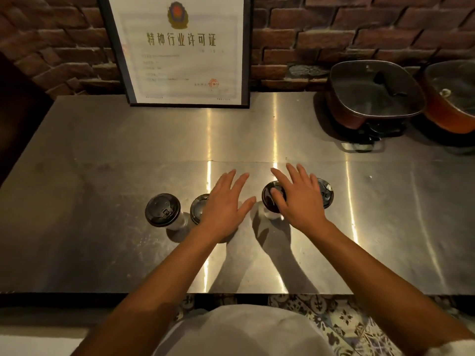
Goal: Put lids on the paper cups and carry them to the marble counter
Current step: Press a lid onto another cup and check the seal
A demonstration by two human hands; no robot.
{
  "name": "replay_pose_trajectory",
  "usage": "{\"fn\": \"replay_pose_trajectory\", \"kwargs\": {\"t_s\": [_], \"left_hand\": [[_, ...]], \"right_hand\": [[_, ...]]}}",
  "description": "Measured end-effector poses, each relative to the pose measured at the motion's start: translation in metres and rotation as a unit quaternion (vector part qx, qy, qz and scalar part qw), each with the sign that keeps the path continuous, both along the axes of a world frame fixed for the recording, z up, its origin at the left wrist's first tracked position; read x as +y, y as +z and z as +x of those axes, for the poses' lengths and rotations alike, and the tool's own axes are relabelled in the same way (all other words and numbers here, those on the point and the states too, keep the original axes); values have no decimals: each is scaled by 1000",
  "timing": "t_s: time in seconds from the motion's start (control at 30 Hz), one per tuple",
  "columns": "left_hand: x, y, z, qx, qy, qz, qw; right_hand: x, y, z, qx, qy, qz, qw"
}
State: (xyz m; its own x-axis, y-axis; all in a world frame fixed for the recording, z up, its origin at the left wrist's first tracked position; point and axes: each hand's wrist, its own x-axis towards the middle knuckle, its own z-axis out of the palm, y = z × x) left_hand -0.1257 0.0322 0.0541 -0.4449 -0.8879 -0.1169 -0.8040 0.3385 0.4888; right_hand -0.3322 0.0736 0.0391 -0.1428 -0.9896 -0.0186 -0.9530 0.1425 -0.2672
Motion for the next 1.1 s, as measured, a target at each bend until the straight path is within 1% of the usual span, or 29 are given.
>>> {"fn": "replay_pose_trajectory", "kwargs": {"t_s": [0.07, 0.2, 0.33, 0.4, 0.5, 0.57, 0.67, 0.77, 0.9, 1.03, 1.1], "left_hand": [[-2, -5, -15, 20, -7, 21, 1000], [-3, -15, -40, 68, -8, 95, 993], [1, -31, -56, 72, -24, 115, 990], [4, -39, -61, 95, -5, 152, 984], [11, -44, -64, 158, 44, 213, 963], [13, -46, -67, 171, 59, 209, 961], [13, -49, -69, 157, 64, 178, 969], [13, -51, -69, 163, 79, 181, 966], [17, -48, -59, 176, 100, 180, 963], [35, -44, -41, 185, 104, 172, 962], [49, -47, -34, 180, 103, 166, 964]], "right_hand": [[0, -5, -12, 17, 2, 18, 1000], [-4, -14, -22, 40, 14, 35, 998], [-4, -23, -24, 55, 27, 45, 997], [-3, -25, -25, 51, 33, 41, 997], [-4, -24, -23, 46, 42, 33, 998], [-8, -23, -21, 49, 47, 35, 997], [-17, -23, -21, 46, 44, 47, 997], [-21, -22, -18, 31, 36, 46, 998], [-16, -18, -4, 15, 18, 7, 1000], [5, -16, 14, -19, 2, -13, 1000], [17, -14, 22, -48, 3, 14, 999]]}}
